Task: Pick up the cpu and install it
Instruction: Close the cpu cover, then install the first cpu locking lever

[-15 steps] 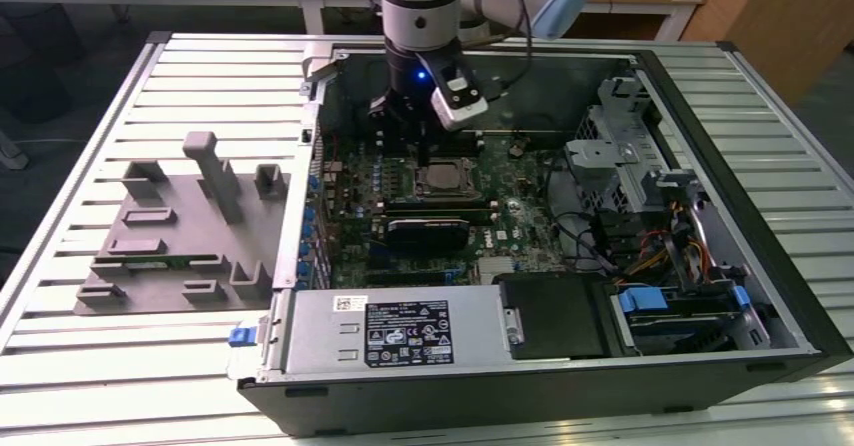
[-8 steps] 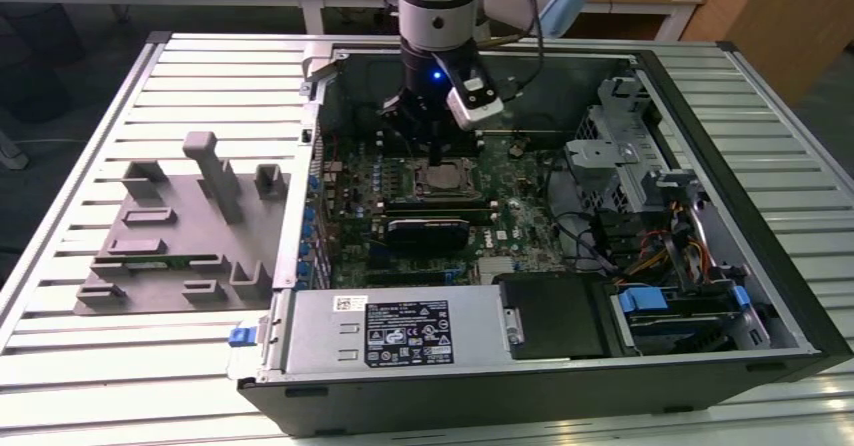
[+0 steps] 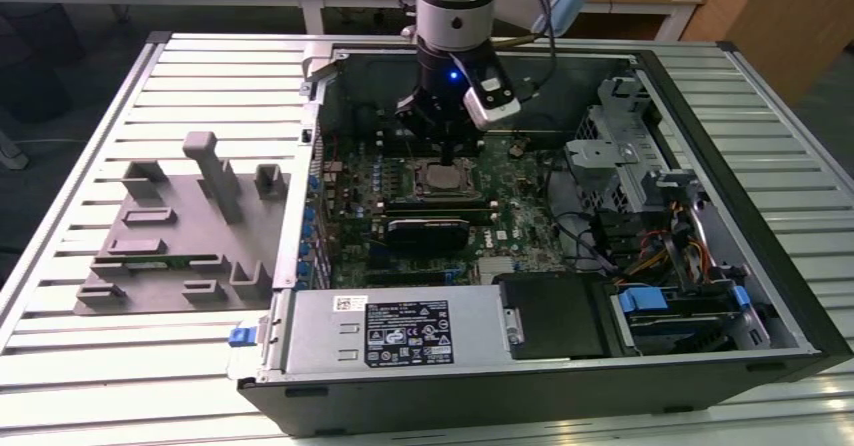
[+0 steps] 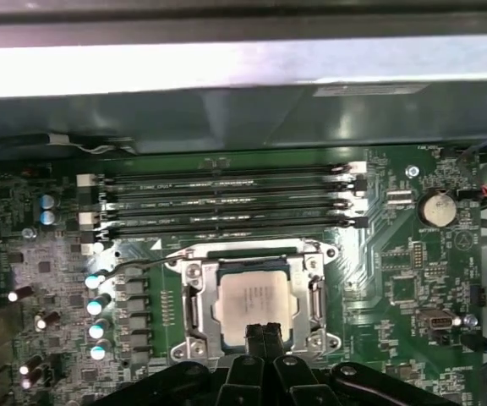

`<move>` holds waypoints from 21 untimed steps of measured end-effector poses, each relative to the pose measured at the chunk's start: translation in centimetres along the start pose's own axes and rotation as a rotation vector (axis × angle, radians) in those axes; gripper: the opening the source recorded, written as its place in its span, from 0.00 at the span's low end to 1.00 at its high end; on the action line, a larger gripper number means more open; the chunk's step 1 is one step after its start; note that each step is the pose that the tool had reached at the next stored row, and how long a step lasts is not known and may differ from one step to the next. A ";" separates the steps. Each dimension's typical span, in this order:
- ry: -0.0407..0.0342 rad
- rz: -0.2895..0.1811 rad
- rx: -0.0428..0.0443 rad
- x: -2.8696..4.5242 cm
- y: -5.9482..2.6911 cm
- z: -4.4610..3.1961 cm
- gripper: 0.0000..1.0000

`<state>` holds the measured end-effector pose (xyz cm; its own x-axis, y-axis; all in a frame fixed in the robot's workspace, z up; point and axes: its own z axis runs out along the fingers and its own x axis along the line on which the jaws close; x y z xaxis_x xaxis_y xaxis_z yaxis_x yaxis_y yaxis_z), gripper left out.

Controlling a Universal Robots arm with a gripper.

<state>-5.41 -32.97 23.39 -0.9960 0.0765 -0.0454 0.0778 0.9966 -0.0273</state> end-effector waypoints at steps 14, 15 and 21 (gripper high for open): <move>0.0004 0.000 0.0001 -0.09 0.01 0.00 0.11; 0.0004 0.000 0.0000 -0.01 0.01 0.00 0.11; 0.0004 0.000 0.0001 1.16 -0.09 -0.05 0.11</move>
<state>-6.58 -32.97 23.39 -0.9960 0.0766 -0.0450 0.0779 0.9966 -0.0274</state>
